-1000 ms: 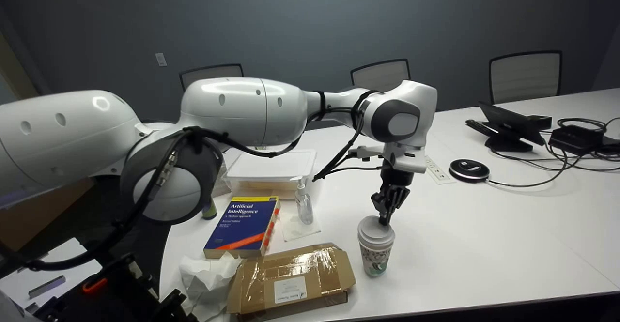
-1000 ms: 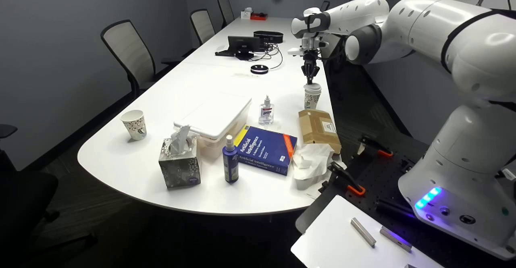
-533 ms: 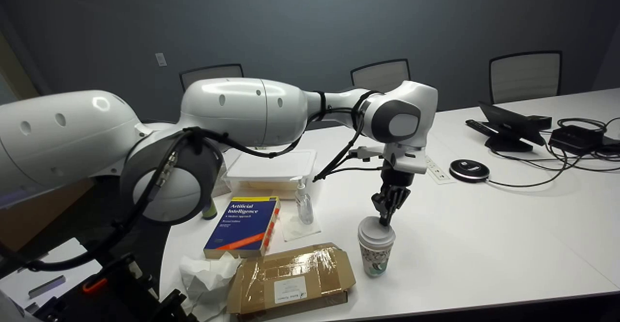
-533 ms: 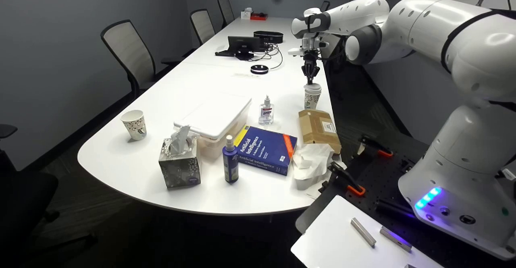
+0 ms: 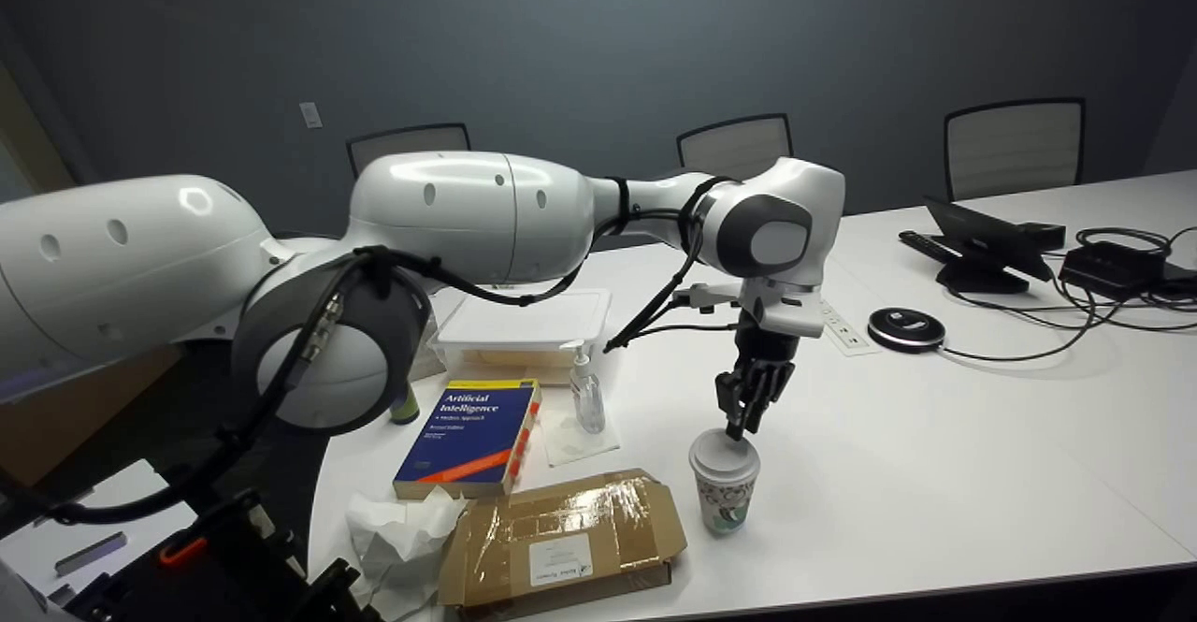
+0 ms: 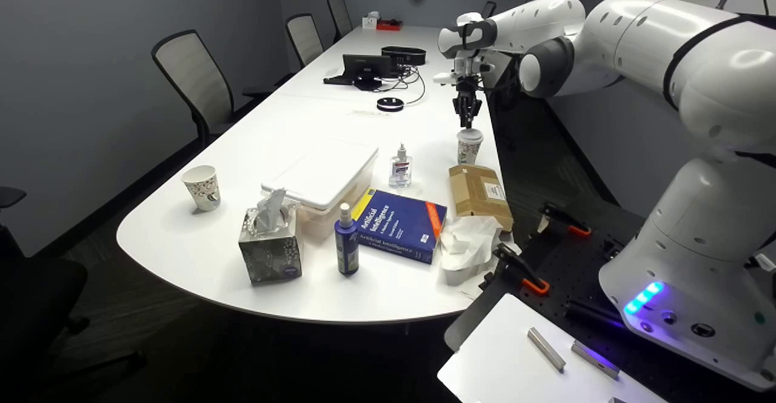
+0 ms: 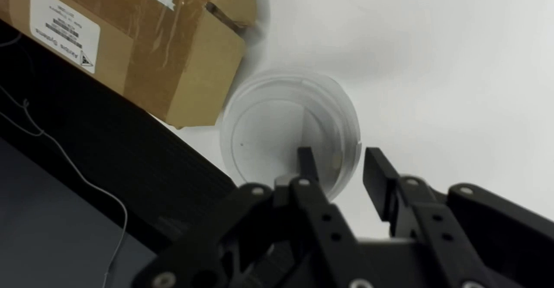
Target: Put the white lid on the cup next to it
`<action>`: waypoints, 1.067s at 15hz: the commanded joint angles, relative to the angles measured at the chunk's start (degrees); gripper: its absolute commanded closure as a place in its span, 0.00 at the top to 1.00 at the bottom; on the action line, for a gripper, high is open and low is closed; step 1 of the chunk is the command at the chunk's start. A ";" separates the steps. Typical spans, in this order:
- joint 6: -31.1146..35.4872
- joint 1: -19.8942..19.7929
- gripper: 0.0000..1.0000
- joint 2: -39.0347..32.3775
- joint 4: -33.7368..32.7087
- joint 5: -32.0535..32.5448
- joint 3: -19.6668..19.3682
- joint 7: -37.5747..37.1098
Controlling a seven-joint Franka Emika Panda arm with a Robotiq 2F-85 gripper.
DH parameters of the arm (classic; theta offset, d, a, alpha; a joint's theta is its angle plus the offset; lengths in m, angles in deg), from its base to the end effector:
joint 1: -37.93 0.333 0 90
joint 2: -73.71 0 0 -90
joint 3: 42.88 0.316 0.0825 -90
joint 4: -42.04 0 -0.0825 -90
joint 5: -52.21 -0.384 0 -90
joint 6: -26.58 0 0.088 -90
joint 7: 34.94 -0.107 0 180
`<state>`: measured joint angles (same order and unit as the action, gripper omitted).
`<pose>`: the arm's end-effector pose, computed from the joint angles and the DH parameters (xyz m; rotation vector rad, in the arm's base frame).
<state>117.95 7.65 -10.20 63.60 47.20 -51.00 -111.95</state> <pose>0.6535 -0.4164 0.1382 1.7130 -2.4412 -0.3046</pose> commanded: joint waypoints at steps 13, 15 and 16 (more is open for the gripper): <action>-0.64 0.48 1.00 3.83 0.37 -0.03 1.09 0.20; -0.55 0.96 1.00 5.22 0.15 0.32 0.98 0.43; -0.53 1.23 1.00 5.96 0.05 0.47 0.90 0.48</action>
<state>117.97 8.07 -7.31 62.87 47.20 -50.63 -111.77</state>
